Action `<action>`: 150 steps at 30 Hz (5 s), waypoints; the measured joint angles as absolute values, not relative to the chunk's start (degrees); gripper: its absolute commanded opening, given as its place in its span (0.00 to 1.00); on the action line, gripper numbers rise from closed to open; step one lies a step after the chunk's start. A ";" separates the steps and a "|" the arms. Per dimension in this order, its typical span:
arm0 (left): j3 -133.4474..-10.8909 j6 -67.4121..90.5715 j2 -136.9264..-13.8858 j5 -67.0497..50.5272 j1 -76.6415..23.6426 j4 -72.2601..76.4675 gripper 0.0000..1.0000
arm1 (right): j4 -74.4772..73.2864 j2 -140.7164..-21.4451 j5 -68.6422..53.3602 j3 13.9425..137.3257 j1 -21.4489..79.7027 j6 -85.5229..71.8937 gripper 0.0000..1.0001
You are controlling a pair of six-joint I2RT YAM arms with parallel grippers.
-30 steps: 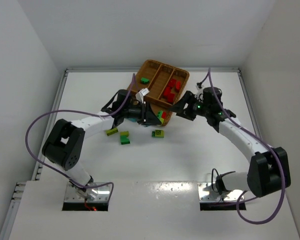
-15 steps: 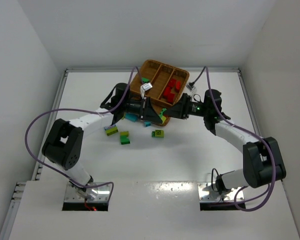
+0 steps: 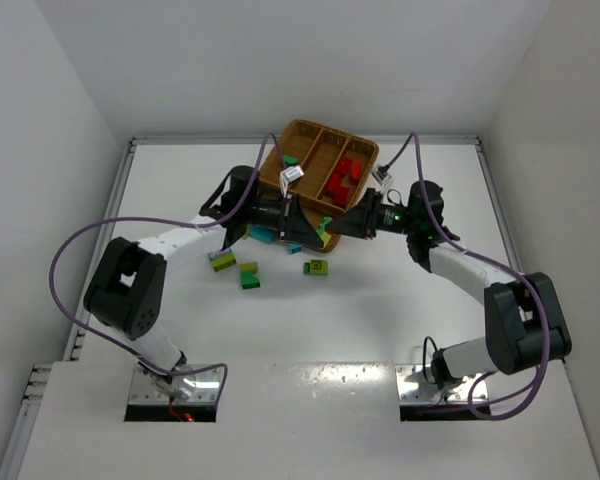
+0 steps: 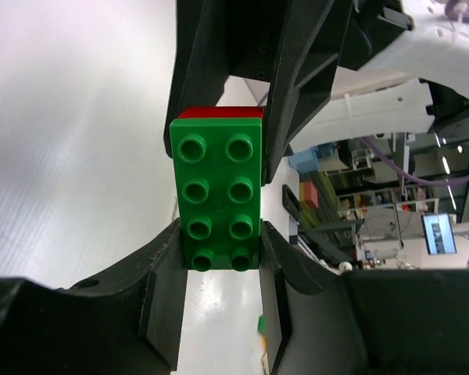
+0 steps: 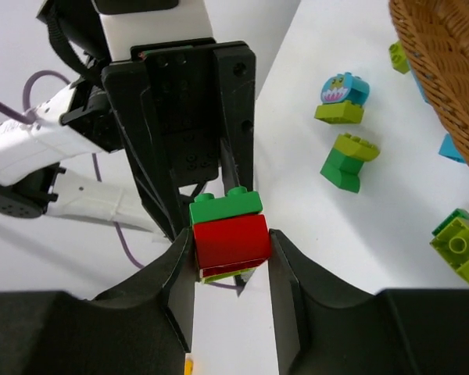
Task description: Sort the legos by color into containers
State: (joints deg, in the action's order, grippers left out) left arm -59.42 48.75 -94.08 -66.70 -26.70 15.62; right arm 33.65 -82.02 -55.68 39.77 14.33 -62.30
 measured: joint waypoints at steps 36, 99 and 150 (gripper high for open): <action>-70.32 30.81 -92.33 -29.08 -15.00 -23.35 0.00 | -22.22 -111.85 0.62 87.29 12.36 -40.82 0.13; -67.96 32.01 -95.53 -68.62 -14.13 -10.17 0.00 | 29.71 -100.51 -55.57 60.88 23.40 -56.71 0.52; -66.15 33.41 -92.62 -69.17 -13.78 -8.03 0.72 | 57.84 -109.01 -51.33 59.27 23.77 -80.97 0.21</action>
